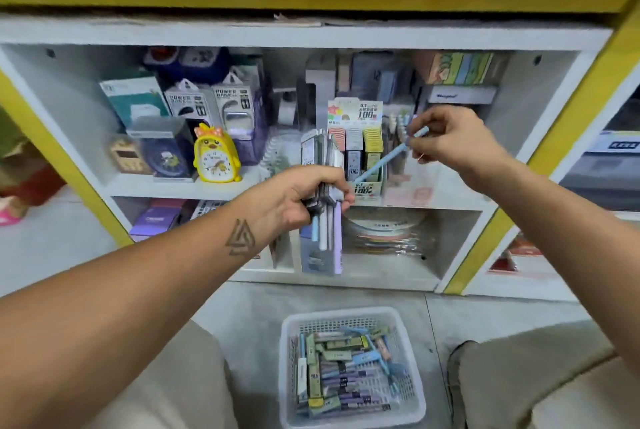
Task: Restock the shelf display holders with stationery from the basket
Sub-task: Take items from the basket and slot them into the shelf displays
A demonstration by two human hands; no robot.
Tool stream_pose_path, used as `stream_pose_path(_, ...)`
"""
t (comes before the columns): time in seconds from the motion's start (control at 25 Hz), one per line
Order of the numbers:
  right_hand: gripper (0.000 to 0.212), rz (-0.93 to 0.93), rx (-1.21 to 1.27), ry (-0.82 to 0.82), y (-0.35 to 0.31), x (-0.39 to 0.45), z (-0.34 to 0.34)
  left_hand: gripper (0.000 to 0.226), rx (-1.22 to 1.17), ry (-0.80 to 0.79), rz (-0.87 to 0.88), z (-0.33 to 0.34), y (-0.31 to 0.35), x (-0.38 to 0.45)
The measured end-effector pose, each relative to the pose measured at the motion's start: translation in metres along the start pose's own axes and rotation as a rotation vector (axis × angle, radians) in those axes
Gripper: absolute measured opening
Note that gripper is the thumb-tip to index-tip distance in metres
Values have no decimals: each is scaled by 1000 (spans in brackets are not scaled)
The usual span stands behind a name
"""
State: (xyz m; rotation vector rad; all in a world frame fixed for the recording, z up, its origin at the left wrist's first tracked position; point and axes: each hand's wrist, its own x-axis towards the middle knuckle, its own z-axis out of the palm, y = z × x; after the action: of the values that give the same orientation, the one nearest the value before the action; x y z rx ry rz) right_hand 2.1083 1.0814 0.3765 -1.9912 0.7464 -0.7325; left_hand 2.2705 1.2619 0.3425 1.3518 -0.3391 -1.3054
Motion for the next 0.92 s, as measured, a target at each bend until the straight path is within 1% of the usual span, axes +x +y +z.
stream_pose_path(0.04,11,30,68,40,-2,4,-9,21,-19,-13,15,6,9,1)
stream_pose_path(0.12,14,87,221,85,-3,11,-23,18,-49,-23,40,19,22,6)
stream_pose_path(0.2,15,112,262,149,2,19,-35,16,-69,-18,55,34,32,18)
stream_pose_path(0.28,19,70,145,233,10,29,-46,17,-101,-6,66,46,37,33)
stream_pose_path(0.36,24,-12,10,283,18,38,-55,18,-120,4,82,55,38,49)
stream_pose_path(0.48,22,-102,-131,284,26,50,-53,19,-100,14,84,61,38,66)
stream_pose_path(0.56,20,-174,-265,279,33,55,-43,16,-91,30,79,63,40,76)
stream_pose_path(0.68,21,-331,-453,212,45,58,-24,12,-91,61,88,64,43,86)
stream_pose_path(0.76,18,-348,-539,190,53,63,-17,12,-101,79,106,64,41,91)
stream_pose_path(0.92,16,-286,-532,170,64,71,-12,12,-126,97,125,64,39,98)
